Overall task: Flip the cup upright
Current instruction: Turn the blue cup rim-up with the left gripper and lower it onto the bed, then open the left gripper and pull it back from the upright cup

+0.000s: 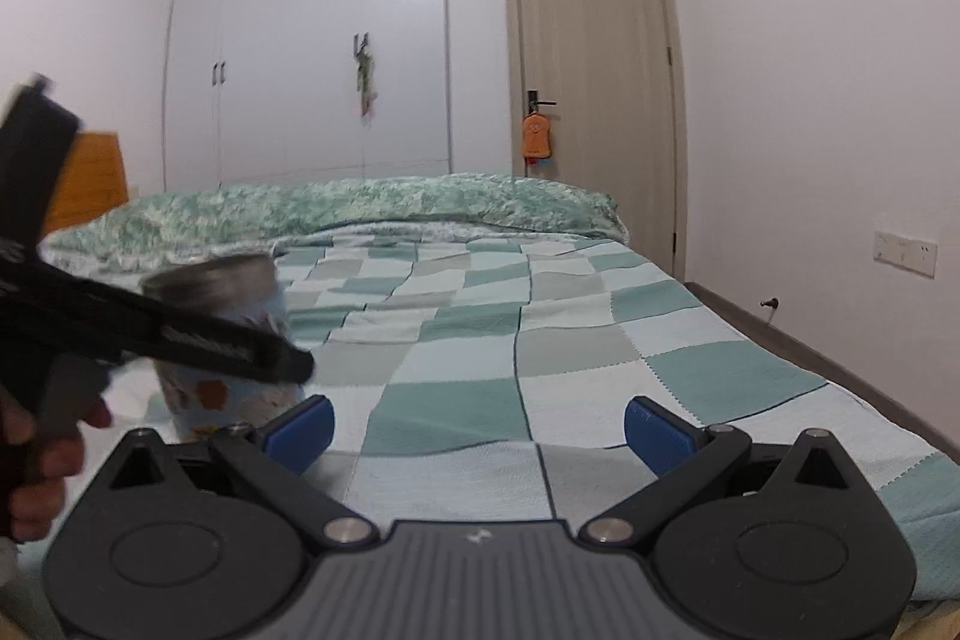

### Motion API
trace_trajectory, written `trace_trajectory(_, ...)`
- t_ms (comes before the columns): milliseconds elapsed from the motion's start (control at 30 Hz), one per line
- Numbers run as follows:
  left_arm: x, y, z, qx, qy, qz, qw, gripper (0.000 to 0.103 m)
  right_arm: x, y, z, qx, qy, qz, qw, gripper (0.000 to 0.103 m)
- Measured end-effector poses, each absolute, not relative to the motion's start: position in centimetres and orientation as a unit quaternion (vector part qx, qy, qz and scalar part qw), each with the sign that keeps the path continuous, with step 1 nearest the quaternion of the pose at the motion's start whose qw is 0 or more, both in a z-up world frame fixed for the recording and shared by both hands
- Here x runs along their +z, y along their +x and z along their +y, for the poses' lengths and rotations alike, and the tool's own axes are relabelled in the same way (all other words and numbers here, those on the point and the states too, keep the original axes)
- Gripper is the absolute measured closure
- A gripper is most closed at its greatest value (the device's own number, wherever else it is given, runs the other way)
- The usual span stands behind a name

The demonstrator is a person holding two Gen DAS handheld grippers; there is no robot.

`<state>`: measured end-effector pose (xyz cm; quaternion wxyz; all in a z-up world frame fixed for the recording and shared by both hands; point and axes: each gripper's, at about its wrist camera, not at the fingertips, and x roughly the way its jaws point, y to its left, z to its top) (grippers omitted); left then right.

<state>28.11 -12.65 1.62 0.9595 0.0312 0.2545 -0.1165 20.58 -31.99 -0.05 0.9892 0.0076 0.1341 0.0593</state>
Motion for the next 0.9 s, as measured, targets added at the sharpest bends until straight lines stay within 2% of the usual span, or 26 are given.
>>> trace_trajectory(167,2.2,27.8,-12.4,-0.126,0.031,0.256,0.958,0.017,0.1,20.2,-31.1,0.07,-0.004,0.128,0.989,0.0)
trace_trajectory(200,2.6,27.6,-12.2,-0.128,0.027,0.25,0.959,0.012,0.2,20.1,-31.0,0.069,-0.003,0.125,0.99,0.0)
trace_trajectory(233,3.1,27.1,-11.9,-0.128,0.023,0.239,0.962,0.001,0.5,19.8,-30.9,0.07,-0.004,0.121,0.99,0.0)
trace_trajectory(600,10.5,15.6,-4.4,-0.083,0.0,0.098,0.992,0.0,4.2,14.3,-27.4,0.107,-0.013,0.079,0.991,0.0)
trace_trajectory(900,8.7,5.2,2.6,-0.03,0.0,0.07,0.997,0.0,4.0,8.7,-23.1,0.16,0.0,0.085,0.984,0.0)
